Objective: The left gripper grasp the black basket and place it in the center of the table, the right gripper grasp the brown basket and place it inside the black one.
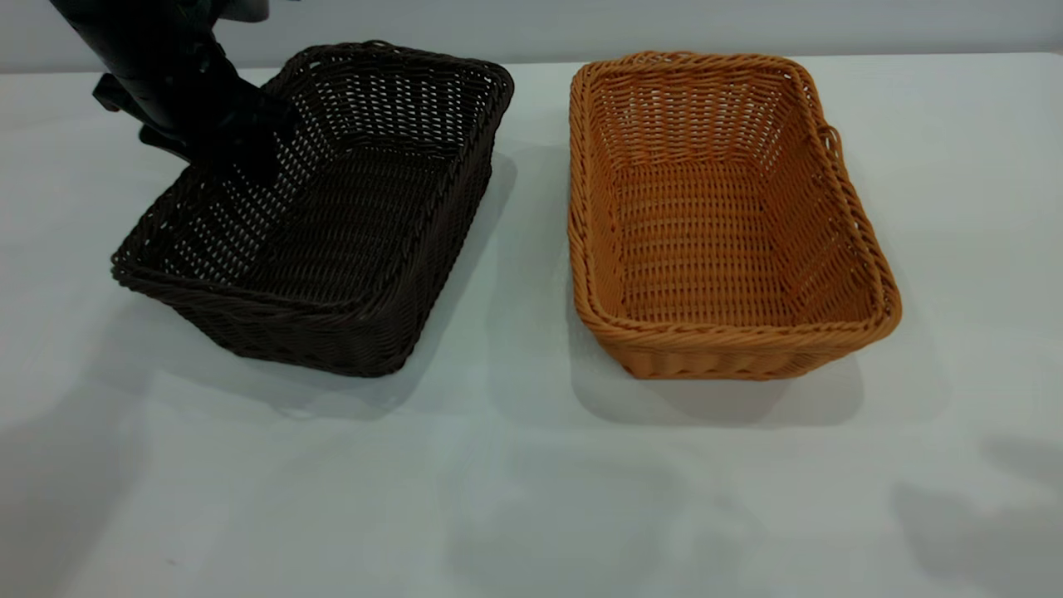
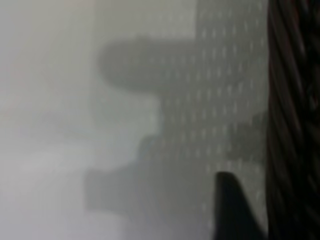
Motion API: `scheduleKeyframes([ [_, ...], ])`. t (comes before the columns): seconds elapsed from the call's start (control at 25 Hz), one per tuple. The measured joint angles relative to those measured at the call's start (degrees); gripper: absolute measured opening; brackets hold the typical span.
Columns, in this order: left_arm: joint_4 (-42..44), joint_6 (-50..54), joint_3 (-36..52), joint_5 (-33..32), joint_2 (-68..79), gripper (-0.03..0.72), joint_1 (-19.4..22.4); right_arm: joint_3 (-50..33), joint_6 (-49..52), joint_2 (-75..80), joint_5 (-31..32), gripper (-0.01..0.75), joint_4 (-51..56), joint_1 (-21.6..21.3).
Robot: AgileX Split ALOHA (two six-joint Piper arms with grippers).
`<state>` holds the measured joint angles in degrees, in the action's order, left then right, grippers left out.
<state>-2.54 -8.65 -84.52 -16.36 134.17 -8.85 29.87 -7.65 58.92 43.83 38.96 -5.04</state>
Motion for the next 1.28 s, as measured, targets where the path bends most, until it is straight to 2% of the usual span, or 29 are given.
scheduleKeyframes([
  [0.12,-0.1,-0.1,0.0,0.5,0.1,0.169,0.1,0.0,-5.4,5.9,-0.6,0.583,6.1,0.0],
  [0.24,-0.6,-1.0,-0.1,1.2,0.1,0.085,0.1,0.0,-10.5,11.5,-1.1,0.583,12.4,0.0],
  [0.4,-0.8,-3.0,-0.6,1.4,-0.3,0.083,0.1,0.6,-15.7,19.2,-1.7,0.583,19.8,0.2],
  [0.48,-0.8,-3.2,-1.9,1.0,-0.4,0.082,0.1,2.2,-16.5,23.0,-2.3,0.583,20.9,1.8],
  [0.64,-0.7,-3.3,-5.0,0.5,-0.4,0.081,0.1,6.6,-14.9,31.7,-4.4,0.583,21.6,9.3],
  [0.84,-0.5,-3.4,-6.9,0.4,-0.4,0.081,0.1,9.3,-5.6,41.7,-7.3,0.583,26.7,17.1],
  [1.0,-0.6,-4.5,-7.0,0.5,-0.4,0.081,0.1,9.9,-1.4,48.8,-8.2,0.583,34.5,19.2],
  [1.28,-0.9,-5.5,-7.1,0.7,-0.4,0.081,0.1,16.2,-0.7,60.9,-10.0,0.583,43.4,19.3],
])
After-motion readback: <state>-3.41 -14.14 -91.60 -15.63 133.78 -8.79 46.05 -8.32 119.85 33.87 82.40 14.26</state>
